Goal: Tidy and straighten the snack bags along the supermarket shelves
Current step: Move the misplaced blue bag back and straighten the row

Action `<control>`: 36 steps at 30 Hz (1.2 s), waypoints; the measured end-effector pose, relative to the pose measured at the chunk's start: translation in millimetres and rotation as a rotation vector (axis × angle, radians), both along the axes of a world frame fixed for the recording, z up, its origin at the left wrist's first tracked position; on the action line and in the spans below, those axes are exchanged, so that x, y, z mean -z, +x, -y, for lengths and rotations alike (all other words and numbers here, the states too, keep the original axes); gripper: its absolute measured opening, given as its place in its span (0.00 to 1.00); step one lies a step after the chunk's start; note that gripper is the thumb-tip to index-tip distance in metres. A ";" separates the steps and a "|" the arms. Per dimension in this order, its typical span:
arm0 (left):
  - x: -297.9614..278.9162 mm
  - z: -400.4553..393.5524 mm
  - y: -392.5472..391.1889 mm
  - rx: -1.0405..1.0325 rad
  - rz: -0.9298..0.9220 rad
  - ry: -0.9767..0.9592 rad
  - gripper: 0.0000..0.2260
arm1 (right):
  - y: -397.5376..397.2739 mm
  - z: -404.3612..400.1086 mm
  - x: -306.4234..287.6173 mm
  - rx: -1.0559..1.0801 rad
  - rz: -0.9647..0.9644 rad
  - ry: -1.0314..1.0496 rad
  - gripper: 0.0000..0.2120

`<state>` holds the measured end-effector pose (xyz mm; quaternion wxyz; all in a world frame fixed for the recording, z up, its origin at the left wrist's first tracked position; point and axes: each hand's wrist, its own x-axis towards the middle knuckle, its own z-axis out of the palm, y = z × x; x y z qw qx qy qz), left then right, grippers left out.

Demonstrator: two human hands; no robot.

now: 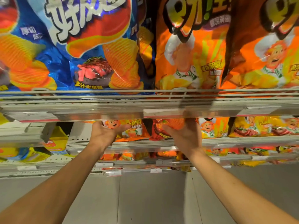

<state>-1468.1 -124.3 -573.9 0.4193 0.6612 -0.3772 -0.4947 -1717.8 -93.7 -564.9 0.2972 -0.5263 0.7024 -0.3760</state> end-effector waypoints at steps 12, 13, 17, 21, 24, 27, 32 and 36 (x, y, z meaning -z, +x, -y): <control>-6.0 -2.6 -73.7 0.074 -0.063 -0.102 0.23 | -88.5 -76.5 -8.3 0.116 0.135 0.034 0.35; -6.7 -3.5 -83.4 0.102 -0.046 -0.156 0.24 | -95.3 -80.5 -7.0 0.125 0.145 0.038 0.33; -7.2 -7.3 -119.5 0.214 0.034 -0.323 0.27 | -115.0 -91.7 1.6 0.141 0.173 0.037 0.31; 2.6 -10.1 -142.8 0.220 0.097 -0.250 0.21 | -123.1 -99.5 6.3 0.158 0.190 0.021 0.32; 13.4 -8.4 -145.1 0.237 0.073 -0.168 0.21 | -123.3 -104.7 11.0 0.146 0.193 0.016 0.31; 15.0 -3.1 -147.8 0.329 0.144 -0.120 0.20 | -118.7 -110.0 18.1 0.117 0.213 0.041 0.30; 18.9 2.5 -146.1 0.379 0.375 -0.035 0.26 | -97.8 -113.3 21.4 0.044 0.187 0.061 0.29; 22.4 -7.2 -119.0 0.456 0.441 -0.096 0.25 | -75.0 -114.4 20.1 0.004 0.193 0.069 0.31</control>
